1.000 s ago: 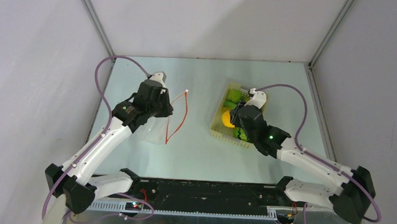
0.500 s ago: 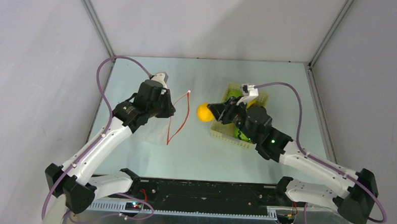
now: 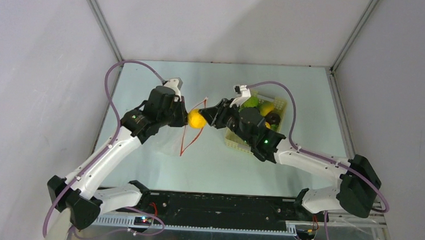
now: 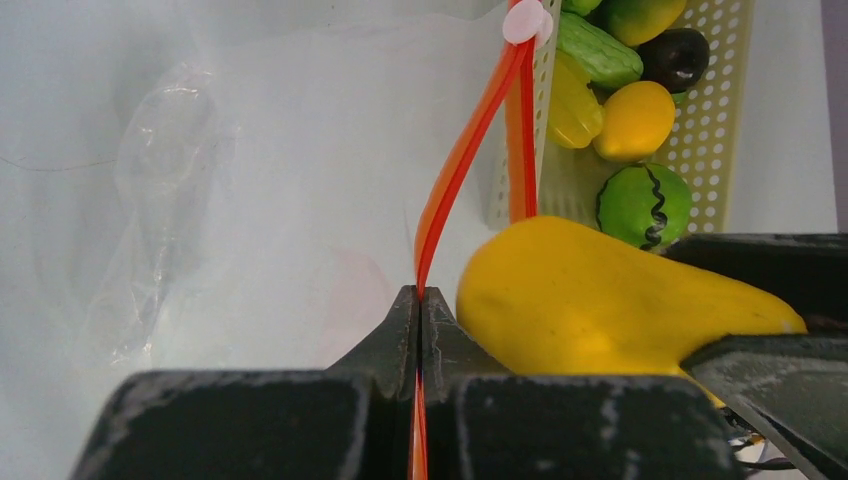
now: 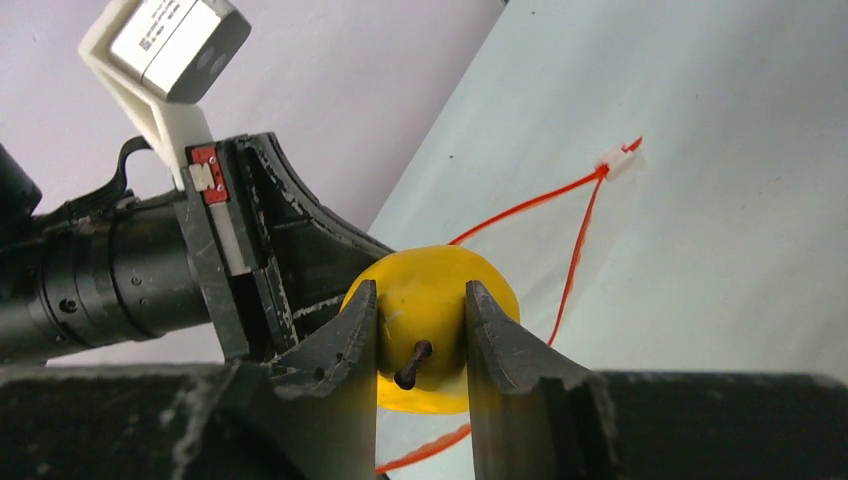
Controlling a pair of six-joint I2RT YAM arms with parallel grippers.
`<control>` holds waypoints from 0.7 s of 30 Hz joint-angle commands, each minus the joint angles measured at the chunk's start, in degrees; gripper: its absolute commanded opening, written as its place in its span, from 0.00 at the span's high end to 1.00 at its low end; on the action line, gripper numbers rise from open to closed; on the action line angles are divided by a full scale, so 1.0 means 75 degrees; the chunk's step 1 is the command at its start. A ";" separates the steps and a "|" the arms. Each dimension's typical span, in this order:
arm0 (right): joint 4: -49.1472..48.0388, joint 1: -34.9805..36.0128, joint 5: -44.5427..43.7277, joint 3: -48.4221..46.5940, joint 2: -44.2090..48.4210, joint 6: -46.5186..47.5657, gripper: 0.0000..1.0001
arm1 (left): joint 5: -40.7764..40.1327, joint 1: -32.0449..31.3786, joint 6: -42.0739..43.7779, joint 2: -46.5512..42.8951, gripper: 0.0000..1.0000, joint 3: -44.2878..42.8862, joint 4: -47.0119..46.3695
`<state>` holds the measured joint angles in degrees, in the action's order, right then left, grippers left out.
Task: Place the food in the zip-top bag and seal the zipper
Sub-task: Place the fake fruit in the zipper food storage bag.
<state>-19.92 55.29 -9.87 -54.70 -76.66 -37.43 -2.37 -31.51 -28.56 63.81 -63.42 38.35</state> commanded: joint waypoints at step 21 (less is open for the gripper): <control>0.0361 0.0538 -0.1747 -0.0462 -0.0787 -0.0018 0.86 | 0.0080 -0.0076 0.0170 -0.0470 1.00 0.0169 -0.0329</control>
<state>-13.58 58.63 -20.80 -56.10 -81.23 -37.01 -4.73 -31.70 -28.16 60.82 -63.26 38.26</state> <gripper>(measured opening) 0.329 0.006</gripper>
